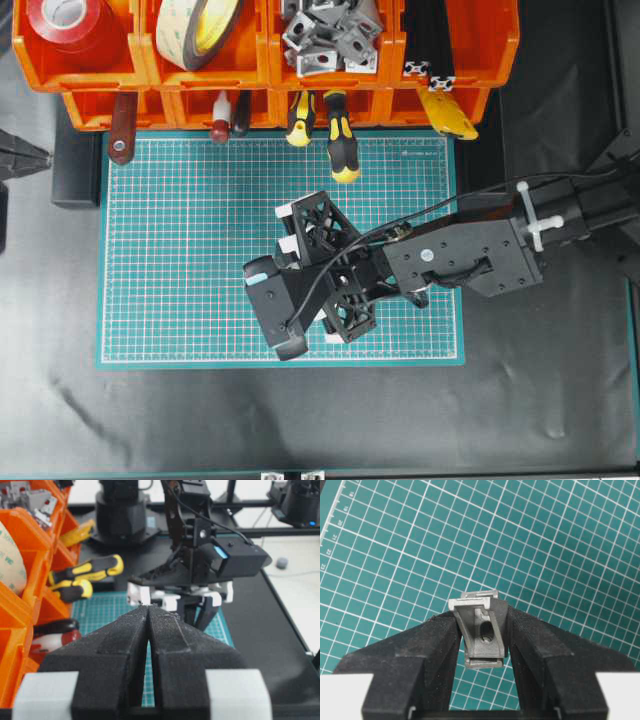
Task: Pick corner brachets from container rack with right arm.
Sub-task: 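Open the right gripper to drop the brackets onto the mat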
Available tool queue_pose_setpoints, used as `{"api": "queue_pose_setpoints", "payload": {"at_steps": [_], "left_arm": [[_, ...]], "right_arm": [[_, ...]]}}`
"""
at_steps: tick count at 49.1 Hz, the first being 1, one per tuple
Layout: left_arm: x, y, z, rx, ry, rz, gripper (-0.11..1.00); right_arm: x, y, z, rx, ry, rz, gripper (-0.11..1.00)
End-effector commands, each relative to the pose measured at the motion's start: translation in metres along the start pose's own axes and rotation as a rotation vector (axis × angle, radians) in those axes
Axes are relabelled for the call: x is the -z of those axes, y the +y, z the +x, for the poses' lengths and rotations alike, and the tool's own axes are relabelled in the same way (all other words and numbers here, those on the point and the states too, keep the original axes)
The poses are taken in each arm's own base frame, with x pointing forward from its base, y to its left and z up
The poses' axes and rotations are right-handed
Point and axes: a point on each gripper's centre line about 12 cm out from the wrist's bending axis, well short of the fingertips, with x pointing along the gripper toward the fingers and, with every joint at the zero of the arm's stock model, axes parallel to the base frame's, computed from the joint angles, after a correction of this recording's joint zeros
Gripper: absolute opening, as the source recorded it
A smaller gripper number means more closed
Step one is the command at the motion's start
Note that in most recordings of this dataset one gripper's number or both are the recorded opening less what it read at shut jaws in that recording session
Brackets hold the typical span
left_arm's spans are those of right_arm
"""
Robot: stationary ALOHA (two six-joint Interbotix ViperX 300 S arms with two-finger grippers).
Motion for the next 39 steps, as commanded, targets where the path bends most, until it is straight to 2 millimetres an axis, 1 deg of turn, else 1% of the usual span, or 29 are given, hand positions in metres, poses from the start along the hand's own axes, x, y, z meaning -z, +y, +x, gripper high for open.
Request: {"api": "queue_pose_setpoints", "payload": {"at_steps": [1,5,7,9,11,18,27,32,37,39], "left_arm": [[-0.013,0.0,0.0,-0.002,-0.031,0.001,0.01],[-0.013,0.0,0.0,-0.001,-0.032,0.0,0.0],[-0.014,0.0,0.0,-0.002,-0.032,0.0,0.0],[-0.013,0.0,0.0,-0.001,-0.032,0.0,0.01],[-0.014,0.0,-0.001,-0.001,-0.034,0.0,0.0],[-0.014,0.0,-0.001,-0.001,-0.035,0.001,0.0],[-0.014,0.0,-0.001,-0.001,-0.035,0.001,0.0],[-0.012,0.001,-0.001,-0.005,-0.028,-0.001,0.0],[-0.011,0.001,-0.002,-0.009,-0.019,0.001,0.01],[-0.01,0.001,-0.003,-0.009,-0.014,-0.001,0.01]], "right_arm": [[-0.014,-0.005,-0.01,0.011,-0.052,0.007,0.37],[-0.014,-0.004,-0.01,0.01,-0.052,0.001,0.61],[-0.014,-0.004,-0.01,0.01,-0.053,0.0,0.72],[-0.014,-0.003,-0.01,0.01,-0.053,-0.004,0.8],[-0.014,-0.003,-0.01,0.01,-0.053,-0.003,0.84],[-0.014,-0.003,-0.01,0.011,-0.052,-0.002,0.82],[-0.012,-0.001,-0.012,0.009,-0.041,0.005,0.82],[-0.011,0.006,-0.023,-0.002,-0.038,0.019,0.82],[-0.008,0.015,-0.04,-0.012,-0.054,0.037,0.82],[-0.007,0.02,-0.049,-0.018,-0.068,0.044,0.82]]}}
